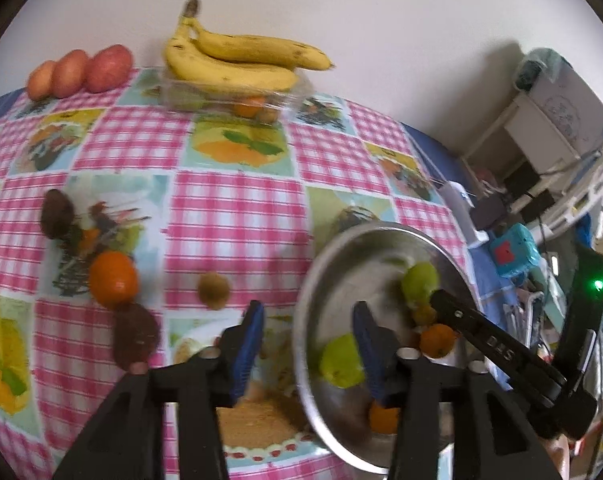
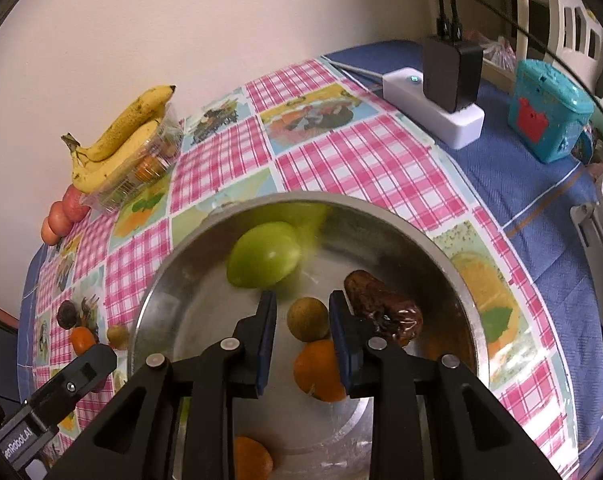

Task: Organize fruits
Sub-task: 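Open the left tool to drop the mango while the right tool releases the kiwi, then move the right tool to another brown kiwi while the left tool approaches a mandarin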

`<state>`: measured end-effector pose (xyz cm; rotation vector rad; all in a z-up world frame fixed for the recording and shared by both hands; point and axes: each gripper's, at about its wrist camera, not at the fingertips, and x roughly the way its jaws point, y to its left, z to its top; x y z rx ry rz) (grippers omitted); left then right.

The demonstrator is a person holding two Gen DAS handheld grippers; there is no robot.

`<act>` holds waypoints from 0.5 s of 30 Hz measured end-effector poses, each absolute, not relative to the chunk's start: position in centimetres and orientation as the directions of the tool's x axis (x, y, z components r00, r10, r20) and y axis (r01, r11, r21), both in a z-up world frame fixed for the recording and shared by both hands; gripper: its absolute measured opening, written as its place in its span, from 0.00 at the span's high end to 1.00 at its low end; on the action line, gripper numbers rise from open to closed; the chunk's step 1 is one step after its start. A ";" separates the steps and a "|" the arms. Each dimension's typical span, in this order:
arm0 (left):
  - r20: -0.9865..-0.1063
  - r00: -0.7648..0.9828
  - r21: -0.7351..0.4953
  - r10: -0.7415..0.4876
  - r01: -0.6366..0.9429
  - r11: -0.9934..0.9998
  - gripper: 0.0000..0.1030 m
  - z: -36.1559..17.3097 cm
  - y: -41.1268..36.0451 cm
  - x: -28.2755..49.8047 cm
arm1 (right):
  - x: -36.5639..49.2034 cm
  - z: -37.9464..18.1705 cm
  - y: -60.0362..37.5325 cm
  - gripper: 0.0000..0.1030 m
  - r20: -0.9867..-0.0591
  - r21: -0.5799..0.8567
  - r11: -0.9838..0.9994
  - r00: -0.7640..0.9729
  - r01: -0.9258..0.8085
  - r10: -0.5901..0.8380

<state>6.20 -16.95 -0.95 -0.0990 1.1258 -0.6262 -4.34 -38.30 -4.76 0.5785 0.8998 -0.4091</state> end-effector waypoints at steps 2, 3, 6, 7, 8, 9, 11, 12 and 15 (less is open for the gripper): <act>-0.825 0.303 -0.350 -0.476 0.386 0.853 0.36 -1.0 -16.1 6.6 | -4.3 -4.7 -38.1 0.67 -0.820 0.288 0.781 0.564 0.553 -0.096; -0.836 0.314 -0.330 -0.449 0.367 0.870 0.35 -1.0 -15.7 6.8 | -4.2 -4.7 -38.0 0.53 -0.820 0.285 0.783 0.563 0.554 -0.100; -0.866 0.346 -0.265 -0.362 0.297 0.917 0.22 -1.5 -14.3 7.6 | -4.2 -4.7 -37.8 0.35 -0.818 0.275 0.789 0.566 0.549 -0.108; -0.873 0.358 -0.244 -0.332 0.270 0.931 0.17 -1.7 -13.7 7.8 | -4.1 -4.7 -37.7 0.31 -0.818 0.270 0.791 0.564 0.549 -0.112; -0.876 0.367 -0.230 -0.311 0.249 0.941 0.15 -1.8 -13.2 7.9 | -4.1 -4.7 -37.6 0.29 -0.816 0.266 0.794 0.566 0.546 -0.116; -0.881 0.376 -0.213 -0.285 0.224 0.951 0.12 -2.0 -12.6 8.1 | -4.1 -4.7 -37.4 0.23 -0.814 0.263 0.797 0.568 0.543 -0.119; -0.886 0.394 -0.182 -0.243 0.185 0.966 0.05 -2.2 -11.7 8.4 | -4.1 -4.7 -37.3 0.19 -0.811 0.259 0.804 0.572 0.536 -0.120; -0.887 0.403 -0.169 -0.225 0.171 0.971 0.01 -2.3 -11.3 8.5 | -4.1 -4.7 -37.2 0.19 -0.810 0.257 0.808 0.574 0.531 -0.120; -0.882 0.444 -0.108 -0.158 0.135 0.985 0.00 -2.1 -10.1 8.8 | -3.9 -4.7 -36.9 0.16 -0.805 0.252 0.818 0.582 0.517 -0.119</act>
